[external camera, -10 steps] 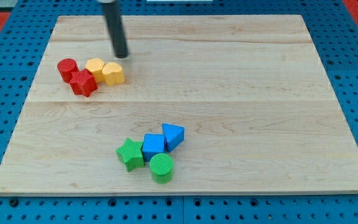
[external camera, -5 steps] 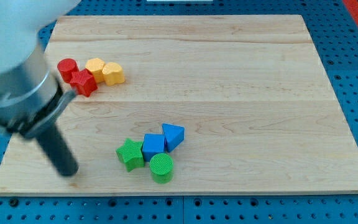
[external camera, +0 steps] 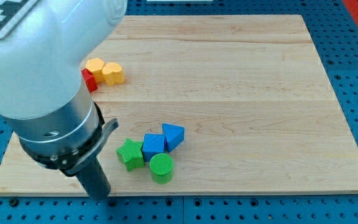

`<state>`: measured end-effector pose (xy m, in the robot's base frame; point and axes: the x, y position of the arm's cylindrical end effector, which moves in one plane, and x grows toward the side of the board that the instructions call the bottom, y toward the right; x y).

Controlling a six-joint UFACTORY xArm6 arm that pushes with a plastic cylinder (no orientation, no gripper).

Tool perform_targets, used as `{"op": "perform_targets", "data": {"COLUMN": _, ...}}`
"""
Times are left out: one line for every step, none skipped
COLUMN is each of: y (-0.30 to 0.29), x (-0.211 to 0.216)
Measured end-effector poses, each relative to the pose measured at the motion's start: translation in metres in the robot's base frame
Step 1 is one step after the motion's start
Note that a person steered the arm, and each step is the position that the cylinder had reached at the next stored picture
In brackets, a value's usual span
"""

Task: Move green blocks to the left side of blue blocks

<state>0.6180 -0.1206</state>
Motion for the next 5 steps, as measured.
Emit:
{"op": "perform_targets", "data": {"y": 0.013, "x": 0.001}}
{"op": "perform_targets", "data": {"y": 0.044, "x": 0.0}}
{"op": "perform_targets", "data": {"y": 0.105, "x": 0.0}}
{"op": "perform_targets", "data": {"y": 0.128, "x": -0.012}}
{"op": "perform_targets", "data": {"y": 0.08, "x": -0.039}}
